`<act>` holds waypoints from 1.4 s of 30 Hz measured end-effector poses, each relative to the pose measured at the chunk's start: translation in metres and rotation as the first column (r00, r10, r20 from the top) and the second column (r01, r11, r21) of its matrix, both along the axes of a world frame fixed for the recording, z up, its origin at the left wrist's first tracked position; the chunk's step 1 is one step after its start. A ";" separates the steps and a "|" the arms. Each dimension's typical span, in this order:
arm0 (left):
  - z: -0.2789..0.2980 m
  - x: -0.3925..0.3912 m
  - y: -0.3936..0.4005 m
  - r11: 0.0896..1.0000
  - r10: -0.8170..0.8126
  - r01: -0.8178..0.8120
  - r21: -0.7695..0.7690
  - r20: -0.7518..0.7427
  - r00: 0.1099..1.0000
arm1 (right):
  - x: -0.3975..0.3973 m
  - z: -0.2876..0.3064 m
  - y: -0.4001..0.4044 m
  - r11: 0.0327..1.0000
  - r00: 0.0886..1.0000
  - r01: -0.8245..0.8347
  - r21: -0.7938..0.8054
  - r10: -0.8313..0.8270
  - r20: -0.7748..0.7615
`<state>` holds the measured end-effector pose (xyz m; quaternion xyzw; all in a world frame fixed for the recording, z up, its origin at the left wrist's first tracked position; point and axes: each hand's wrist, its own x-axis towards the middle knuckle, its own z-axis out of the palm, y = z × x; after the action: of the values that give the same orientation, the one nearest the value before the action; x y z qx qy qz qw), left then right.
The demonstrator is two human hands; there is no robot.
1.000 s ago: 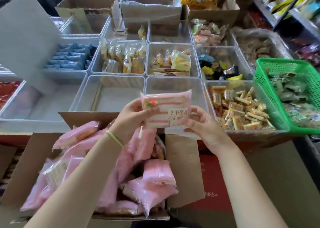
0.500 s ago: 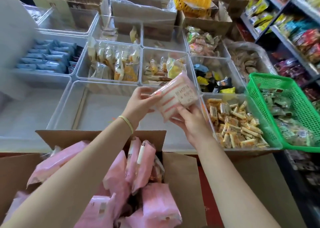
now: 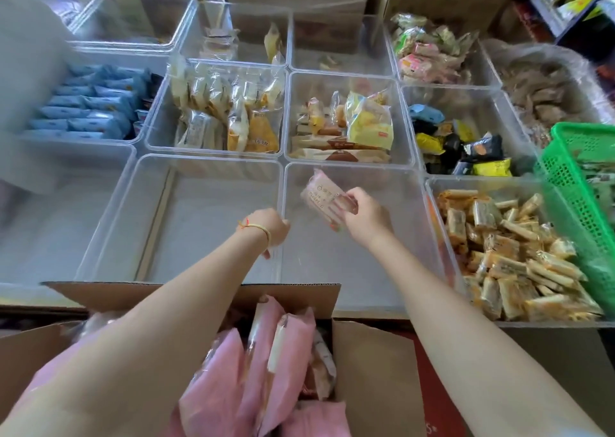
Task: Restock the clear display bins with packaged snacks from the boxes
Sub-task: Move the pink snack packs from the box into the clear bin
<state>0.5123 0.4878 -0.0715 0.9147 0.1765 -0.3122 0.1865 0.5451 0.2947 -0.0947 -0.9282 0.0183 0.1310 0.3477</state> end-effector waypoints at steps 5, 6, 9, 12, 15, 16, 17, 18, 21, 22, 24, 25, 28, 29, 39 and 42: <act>-0.018 0.006 -0.001 0.997 -0.068 0.068 0.040 -0.013 0.998 | 0.028 -0.041 0.024 0.973 0.984 -0.114 -0.200 0.138 0.110; -0.021 0.006 -0.001 0.997 -0.071 0.072 0.041 -0.020 0.997 | 0.032 -0.048 0.028 0.977 0.987 -0.093 -0.193 0.116 0.110; -0.030 0.007 0.000 0.995 -0.074 0.075 0.061 -0.021 0.997 | 0.040 -0.063 0.031 0.990 0.994 0.080 -0.118 -0.071 0.080; -0.036 0.008 0.000 0.996 -0.053 0.052 0.072 0.008 0.999 | 0.042 -0.069 0.028 0.959 0.958 0.282 -0.028 -0.279 0.066; -0.038 0.010 0.000 0.996 -0.052 0.051 0.069 0.012 0.999 | 0.048 -0.072 0.025 0.906 0.906 0.422 -0.025 -0.421 0.053; -0.039 0.010 0.000 0.996 -0.049 0.048 0.070 0.013 0.999 | 0.050 -0.074 0.024 0.903 0.903 0.428 -0.026 -0.428 0.025; -0.040 0.010 0.000 0.997 -0.045 0.044 0.071 0.016 0.999 | 0.052 -0.075 0.025 0.910 0.910 0.414 -0.014 -0.415 -0.009; -0.040 0.010 0.000 0.997 -0.042 0.041 0.073 0.020 0.999 | 0.052 -0.077 0.026 0.922 0.922 0.386 0.005 -0.386 -0.036; -0.040 0.010 0.000 0.997 -0.044 0.042 0.068 0.030 0.999 | 0.049 -0.075 0.029 0.957 0.955 0.288 0.022 -0.286 -0.076; -0.039 0.009 0.000 0.997 -0.045 0.043 0.067 0.034 0.998 | 0.047 -0.073 0.030 0.962 0.959 0.271 0.020 -0.269 -0.085; -0.037 0.008 0.000 0.996 -0.055 0.053 0.069 0.030 0.998 | 0.041 -0.070 0.029 0.968 0.964 0.251 0.003 -0.250 -0.094; -0.036 0.008 -0.001 0.995 -0.069 0.067 0.069 0.023 0.997 | 0.039 -0.068 0.027 0.969 0.965 0.247 -0.003 -0.246 -0.090; -0.027 0.005 -0.002 0.992 -0.085 0.084 0.094 0.004 0.996 | 0.026 -0.046 0.024 0.967 0.967 0.252 0.044 -0.251 -0.040; -0.024 0.004 -0.002 0.991 -0.081 0.080 0.111 0.003 0.997 | 0.019 -0.032 0.024 0.962 0.966 0.259 0.084 -0.260 -0.009; 0.083 -0.064 -0.007 0.982 0.004 0.109 -0.155 0.591 0.807 | -0.153 0.138 0.011 0.894 0.968 -0.242 0.376 0.193 0.164; 0.087 -0.100 -0.003 0.966 0.011 0.157 -0.204 0.642 0.767 | -0.177 0.123 0.013 0.883 0.889 -0.457 0.103 0.459 0.011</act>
<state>0.4122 0.4849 0.0153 0.9419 0.0266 -0.0098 0.3347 0.3679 0.3081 0.0280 -0.8862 -0.2056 0.2167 0.3541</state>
